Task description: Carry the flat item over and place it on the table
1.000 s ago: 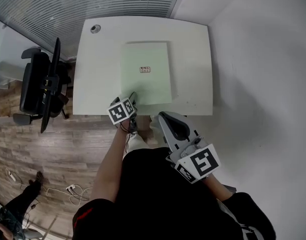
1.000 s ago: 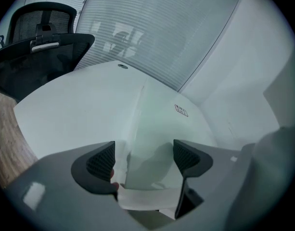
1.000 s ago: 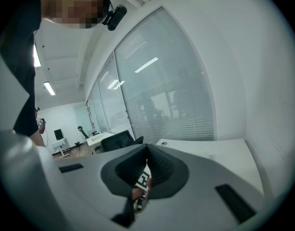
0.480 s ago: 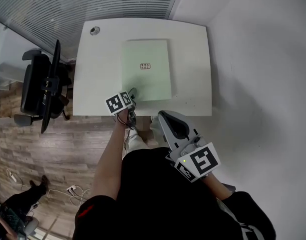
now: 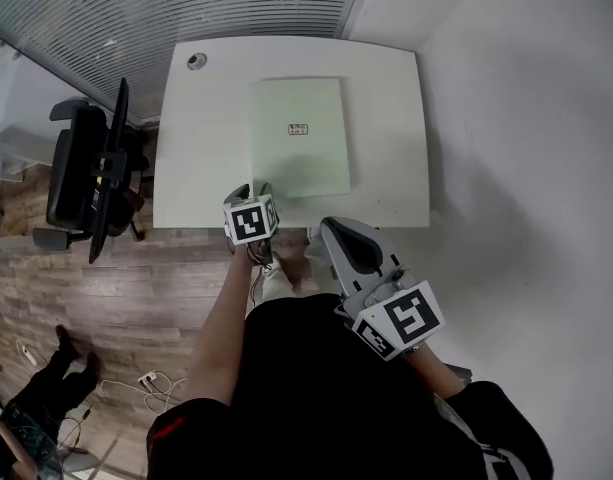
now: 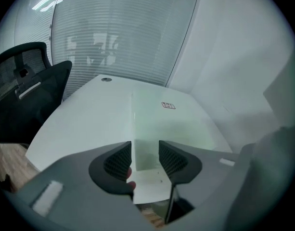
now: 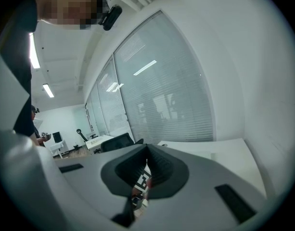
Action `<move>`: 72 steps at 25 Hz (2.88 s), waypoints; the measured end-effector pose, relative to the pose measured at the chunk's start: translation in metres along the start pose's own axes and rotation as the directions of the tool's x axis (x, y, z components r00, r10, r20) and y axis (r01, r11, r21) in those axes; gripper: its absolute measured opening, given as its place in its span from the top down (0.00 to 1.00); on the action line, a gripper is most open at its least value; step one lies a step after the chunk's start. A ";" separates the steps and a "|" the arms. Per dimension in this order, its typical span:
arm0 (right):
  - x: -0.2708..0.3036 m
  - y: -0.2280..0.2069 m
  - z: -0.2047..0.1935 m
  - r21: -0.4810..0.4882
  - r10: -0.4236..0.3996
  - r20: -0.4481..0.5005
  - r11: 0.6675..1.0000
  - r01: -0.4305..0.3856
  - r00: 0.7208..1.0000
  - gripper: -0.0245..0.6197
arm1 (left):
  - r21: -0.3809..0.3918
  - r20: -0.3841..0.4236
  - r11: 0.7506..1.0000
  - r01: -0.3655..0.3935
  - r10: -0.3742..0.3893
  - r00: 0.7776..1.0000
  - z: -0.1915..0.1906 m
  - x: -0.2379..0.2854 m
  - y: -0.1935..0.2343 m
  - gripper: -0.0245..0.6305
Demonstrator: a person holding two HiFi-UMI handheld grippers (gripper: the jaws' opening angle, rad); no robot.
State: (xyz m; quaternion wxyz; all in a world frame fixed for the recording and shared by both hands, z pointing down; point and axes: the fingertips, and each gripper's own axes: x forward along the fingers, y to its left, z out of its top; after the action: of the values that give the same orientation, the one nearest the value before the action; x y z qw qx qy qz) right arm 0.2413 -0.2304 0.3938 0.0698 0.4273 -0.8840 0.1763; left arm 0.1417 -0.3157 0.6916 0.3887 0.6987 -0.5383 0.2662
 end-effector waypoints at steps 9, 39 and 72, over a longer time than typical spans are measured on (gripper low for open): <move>0.004 0.027 -0.001 -0.011 0.003 0.016 1.000 -0.003 1.000 0.96 | -0.027 0.133 0.999 0.033 -0.029 0.991 0.011 -0.066 0.006 0.91; 0.031 0.145 0.001 -0.079 0.097 0.111 0.993 -0.089 0.989 0.96 | 0.071 0.625 0.984 0.161 -0.169 0.762 0.056 -0.316 0.015 0.95; 0.038 0.118 0.013 -0.099 0.090 0.103 0.992 -0.080 0.991 0.96 | 0.131 0.662 0.986 0.105 -0.165 0.731 0.079 -0.307 -0.005 0.95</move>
State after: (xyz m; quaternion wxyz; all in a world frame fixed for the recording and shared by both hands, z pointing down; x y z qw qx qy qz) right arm 0.1260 -0.1957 0.3629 0.0347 0.3944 -0.9112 0.1139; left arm 0.0574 -0.2136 0.4035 0.1576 0.8006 -0.5781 -0.0092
